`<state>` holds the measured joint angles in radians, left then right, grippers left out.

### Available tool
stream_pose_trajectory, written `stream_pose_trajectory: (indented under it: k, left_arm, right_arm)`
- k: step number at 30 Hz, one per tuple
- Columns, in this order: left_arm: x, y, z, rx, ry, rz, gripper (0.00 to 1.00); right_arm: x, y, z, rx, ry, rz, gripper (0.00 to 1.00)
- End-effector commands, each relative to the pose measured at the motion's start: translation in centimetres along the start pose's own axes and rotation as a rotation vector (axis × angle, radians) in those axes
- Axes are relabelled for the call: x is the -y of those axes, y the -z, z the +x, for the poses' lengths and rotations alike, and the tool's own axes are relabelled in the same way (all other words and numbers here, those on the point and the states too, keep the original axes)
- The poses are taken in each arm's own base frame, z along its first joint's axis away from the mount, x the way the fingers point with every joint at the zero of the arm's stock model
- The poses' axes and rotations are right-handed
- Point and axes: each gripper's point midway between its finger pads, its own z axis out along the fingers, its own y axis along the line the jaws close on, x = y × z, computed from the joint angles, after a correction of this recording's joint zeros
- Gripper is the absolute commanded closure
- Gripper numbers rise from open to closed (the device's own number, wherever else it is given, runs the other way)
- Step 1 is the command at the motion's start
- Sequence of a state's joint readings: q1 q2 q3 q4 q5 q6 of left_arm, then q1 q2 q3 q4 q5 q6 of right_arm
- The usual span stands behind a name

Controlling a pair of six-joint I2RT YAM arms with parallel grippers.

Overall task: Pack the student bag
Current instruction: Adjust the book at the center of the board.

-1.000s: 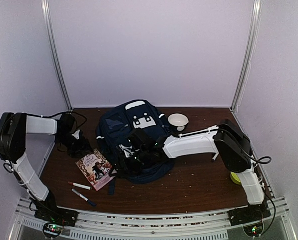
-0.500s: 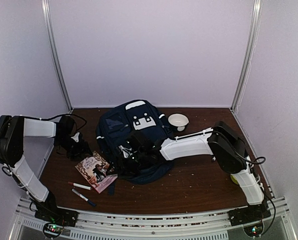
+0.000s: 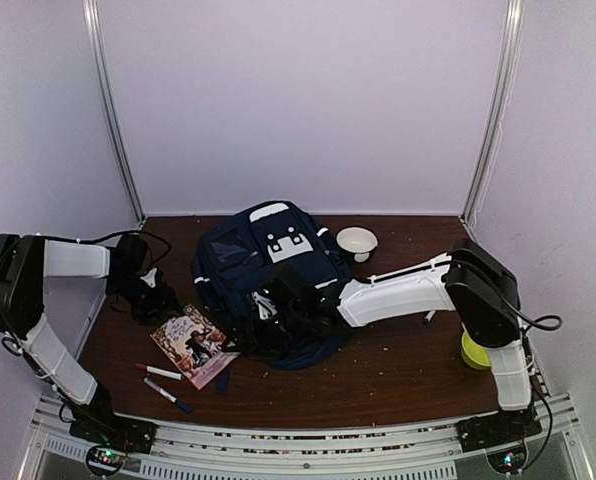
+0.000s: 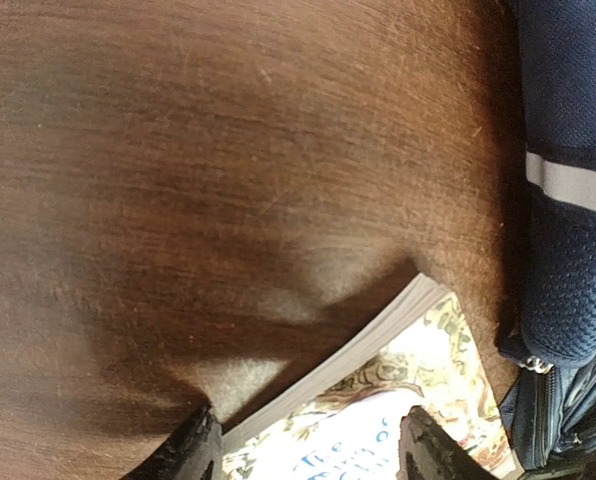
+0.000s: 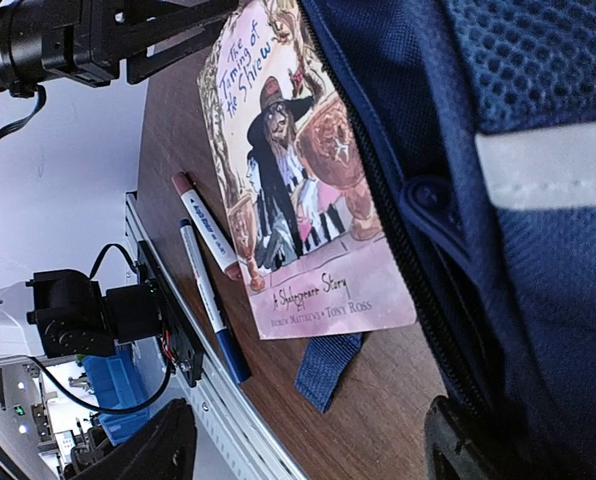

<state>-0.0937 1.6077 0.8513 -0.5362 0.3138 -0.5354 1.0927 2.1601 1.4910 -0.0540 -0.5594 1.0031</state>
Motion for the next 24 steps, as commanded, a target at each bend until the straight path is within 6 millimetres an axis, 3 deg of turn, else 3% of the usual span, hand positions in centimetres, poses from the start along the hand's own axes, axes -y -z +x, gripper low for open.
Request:
stream_pose_trajectory:
  k: [1, 7, 14, 19, 24]
  left_arm:
    - [-0.6, -0.1, 1.2, -0.038, 0.037, -0.031, 0.38]
    - [-0.7, -0.3, 1.5, -0.048, 0.04, -0.032, 0.38]
    - [-0.4, -0.2, 2.3, -0.056, 0.038, -0.019, 0.38]
    - [0.0, -0.2, 3.0, -0.07, 0.032, -0.005, 0.38]
    - [-0.2, -0.4, 3.5, -0.084, 0.026, -0.006, 0.38]
  right_arm:
    - [1.8, -0.8, 2.5, -0.043, -0.082, 0.082, 0.21]
    - [3.5, -4.3, 4.2, -0.129, -0.184, 0.066, 0.22]
    - [3.6, -6.0, 4.4, -0.158, -0.25, 0.045, 0.22]
    - [3.7, -6.4, 3.5, -0.123, -0.337, -0.014, 0.23]
    - [2.6, -6.0, 1.3, -0.053, -0.228, -0.041, 0.25]
